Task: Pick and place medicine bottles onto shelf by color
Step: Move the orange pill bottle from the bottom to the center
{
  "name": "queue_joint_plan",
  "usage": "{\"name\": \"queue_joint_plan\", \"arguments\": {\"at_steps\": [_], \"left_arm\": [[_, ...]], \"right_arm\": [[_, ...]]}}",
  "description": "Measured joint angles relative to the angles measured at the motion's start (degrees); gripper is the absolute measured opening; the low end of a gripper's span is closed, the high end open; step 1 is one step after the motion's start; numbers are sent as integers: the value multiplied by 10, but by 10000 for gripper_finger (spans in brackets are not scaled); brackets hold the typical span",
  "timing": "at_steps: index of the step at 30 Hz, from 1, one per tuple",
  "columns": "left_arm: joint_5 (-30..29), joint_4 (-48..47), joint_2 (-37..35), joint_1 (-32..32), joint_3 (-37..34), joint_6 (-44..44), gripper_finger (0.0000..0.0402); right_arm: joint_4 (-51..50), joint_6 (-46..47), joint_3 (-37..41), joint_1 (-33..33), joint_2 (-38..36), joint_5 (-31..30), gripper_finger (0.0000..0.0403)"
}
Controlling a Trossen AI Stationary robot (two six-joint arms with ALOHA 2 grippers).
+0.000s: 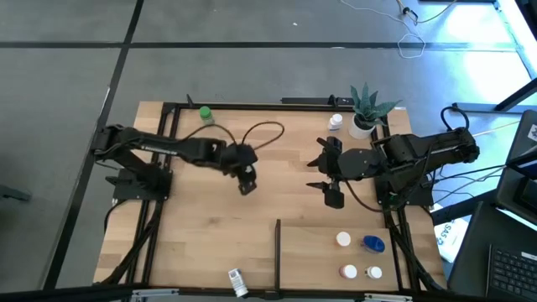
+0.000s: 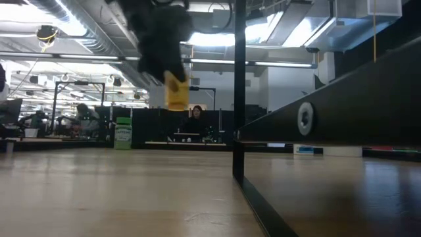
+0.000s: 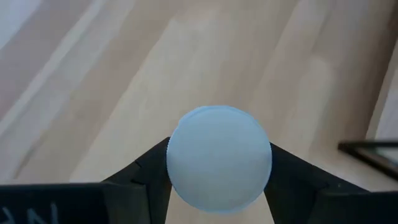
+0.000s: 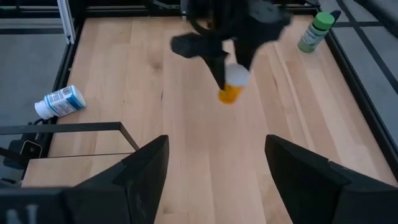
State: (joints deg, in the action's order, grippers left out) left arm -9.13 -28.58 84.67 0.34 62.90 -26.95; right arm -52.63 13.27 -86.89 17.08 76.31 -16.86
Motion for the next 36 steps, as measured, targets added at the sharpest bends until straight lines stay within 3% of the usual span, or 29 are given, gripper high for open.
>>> {"name": "queue_joint_plan", "arguments": {"at_steps": [6, 14, 22, 36], "left_arm": [[24, 111, 49, 44, 0, 64, 192], [42, 193, 130, 47, 0, 66, 192], [23, 205, 181, 27, 0, 48, 192], [19, 203, 182, 20, 0, 44, 198]], "right_arm": [[0, 1, 0, 0, 0, 0, 268], [1, 1, 0, 0, 0, 0, 268], [1, 1, 0, 0, 0, 0, 268], [1, 16, 0, 0, 0, 0, 268]]}}
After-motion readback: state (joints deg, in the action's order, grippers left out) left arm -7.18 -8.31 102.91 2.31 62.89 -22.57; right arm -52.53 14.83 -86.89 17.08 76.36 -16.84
